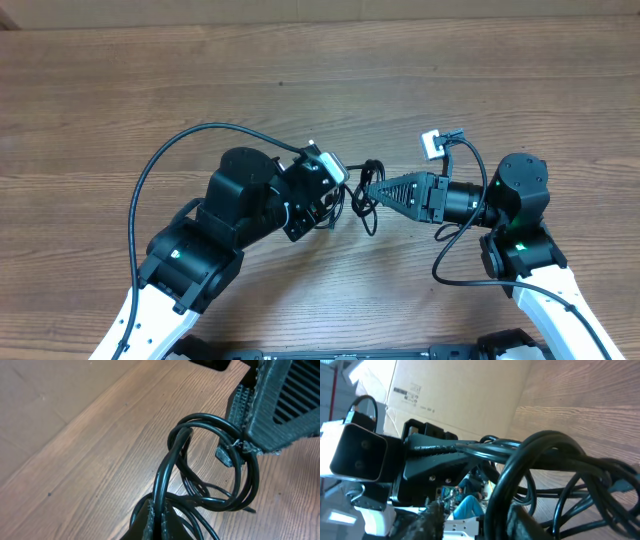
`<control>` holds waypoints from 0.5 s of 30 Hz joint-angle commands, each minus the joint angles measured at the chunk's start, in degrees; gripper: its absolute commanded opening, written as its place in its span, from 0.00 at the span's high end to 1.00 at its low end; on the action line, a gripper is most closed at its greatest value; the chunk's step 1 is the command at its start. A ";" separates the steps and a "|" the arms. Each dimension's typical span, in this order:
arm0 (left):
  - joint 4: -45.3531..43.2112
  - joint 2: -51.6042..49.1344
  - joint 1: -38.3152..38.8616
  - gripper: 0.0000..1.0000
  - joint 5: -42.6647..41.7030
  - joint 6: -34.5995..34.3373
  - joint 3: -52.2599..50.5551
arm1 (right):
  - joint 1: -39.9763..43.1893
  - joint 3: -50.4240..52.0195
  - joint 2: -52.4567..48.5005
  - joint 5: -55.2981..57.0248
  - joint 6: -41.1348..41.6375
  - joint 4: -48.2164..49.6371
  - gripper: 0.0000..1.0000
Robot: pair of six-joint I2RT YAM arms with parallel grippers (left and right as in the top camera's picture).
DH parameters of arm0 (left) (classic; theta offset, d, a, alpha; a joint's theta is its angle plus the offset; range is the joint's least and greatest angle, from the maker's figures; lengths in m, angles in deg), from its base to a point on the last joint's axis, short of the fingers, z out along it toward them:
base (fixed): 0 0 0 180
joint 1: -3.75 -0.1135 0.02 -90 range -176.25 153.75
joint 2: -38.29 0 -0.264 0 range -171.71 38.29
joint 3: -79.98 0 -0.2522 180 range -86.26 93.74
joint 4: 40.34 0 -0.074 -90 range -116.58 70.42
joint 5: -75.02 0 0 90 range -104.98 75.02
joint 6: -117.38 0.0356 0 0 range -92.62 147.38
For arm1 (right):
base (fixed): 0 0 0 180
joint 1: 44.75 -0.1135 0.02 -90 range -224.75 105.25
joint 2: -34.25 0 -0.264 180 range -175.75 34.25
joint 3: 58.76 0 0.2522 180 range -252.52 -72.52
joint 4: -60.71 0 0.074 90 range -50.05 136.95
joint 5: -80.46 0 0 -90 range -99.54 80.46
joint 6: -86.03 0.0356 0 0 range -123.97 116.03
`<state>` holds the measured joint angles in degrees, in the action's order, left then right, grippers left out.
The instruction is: Untangle cables
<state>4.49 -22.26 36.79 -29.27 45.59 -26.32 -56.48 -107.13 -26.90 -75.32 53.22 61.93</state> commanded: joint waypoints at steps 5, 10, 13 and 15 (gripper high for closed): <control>-0.48 -0.09 0.37 0.96 -5.68 -1.77 0.96 | -0.22 -0.76 0.20 -0.24 -0.50 1.22 0.53; -0.63 -0.07 0.37 0.96 -7.85 -1.77 0.96 | -0.22 -0.76 0.20 -0.26 -1.31 1.20 0.60; -0.72 -0.07 0.37 0.96 -7.80 -1.75 0.96 | -0.22 -0.76 0.20 -0.26 -1.77 1.20 0.95; -0.72 -0.09 0.37 0.96 -7.76 -1.75 0.96 | -0.22 -0.76 0.20 -0.28 -1.77 1.20 0.96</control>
<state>4.20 -22.26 36.79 -35.23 44.83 -26.34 -56.48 -107.13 -26.90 -75.30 52.30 62.68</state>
